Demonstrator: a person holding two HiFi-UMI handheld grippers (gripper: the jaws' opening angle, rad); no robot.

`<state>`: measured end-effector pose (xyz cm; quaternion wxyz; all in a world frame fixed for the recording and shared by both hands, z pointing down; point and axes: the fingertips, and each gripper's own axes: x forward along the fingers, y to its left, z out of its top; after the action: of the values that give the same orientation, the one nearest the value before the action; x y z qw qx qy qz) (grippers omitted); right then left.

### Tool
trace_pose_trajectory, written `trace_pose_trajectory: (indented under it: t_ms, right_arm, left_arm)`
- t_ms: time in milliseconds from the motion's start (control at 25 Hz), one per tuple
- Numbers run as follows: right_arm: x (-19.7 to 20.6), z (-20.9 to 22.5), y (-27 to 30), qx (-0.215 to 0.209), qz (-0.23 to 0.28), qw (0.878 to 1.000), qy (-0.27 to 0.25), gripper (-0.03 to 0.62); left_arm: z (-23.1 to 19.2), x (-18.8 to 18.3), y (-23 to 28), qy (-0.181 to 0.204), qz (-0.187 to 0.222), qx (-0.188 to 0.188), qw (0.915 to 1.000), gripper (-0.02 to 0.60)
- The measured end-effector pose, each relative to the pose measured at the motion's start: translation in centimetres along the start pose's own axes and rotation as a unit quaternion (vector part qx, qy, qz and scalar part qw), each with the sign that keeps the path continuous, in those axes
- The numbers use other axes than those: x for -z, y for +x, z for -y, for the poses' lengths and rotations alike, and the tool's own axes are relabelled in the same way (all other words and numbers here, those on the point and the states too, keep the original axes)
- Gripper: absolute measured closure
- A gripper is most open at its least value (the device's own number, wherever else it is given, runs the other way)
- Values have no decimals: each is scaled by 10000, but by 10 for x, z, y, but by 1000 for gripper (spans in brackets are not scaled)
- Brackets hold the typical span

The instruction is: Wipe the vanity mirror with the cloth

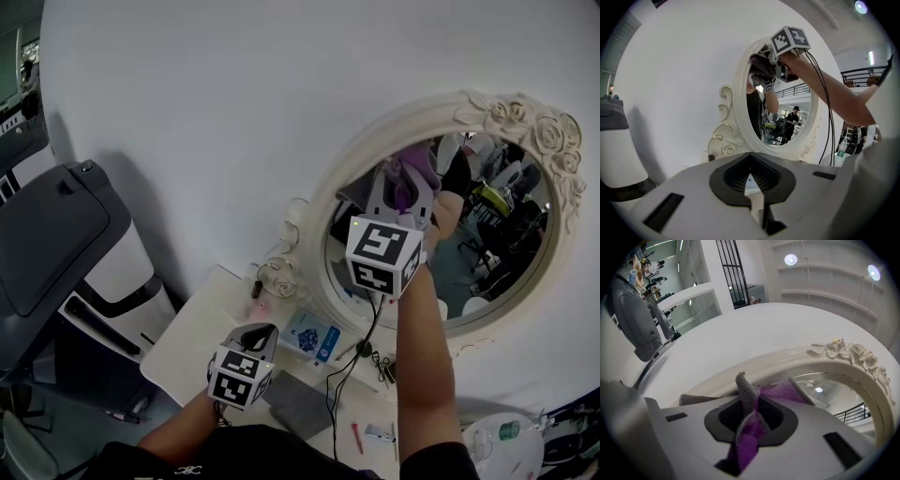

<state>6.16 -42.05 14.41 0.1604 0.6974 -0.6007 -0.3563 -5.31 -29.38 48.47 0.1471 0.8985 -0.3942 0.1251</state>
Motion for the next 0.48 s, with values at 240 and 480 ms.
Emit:
trace_pose_trajectory:
  t_ms: [240, 480]
  right_arm:
    - [10, -22, -3, 147, 90, 9998, 89, 545]
    - [27, -51, -10, 302, 123, 9990, -293, 546]
  left_arm:
    - [-17, 3, -3, 60, -91, -20, 9999, 577]
    - [-29, 10, -5, 64, -213, 2, 9998, 577]
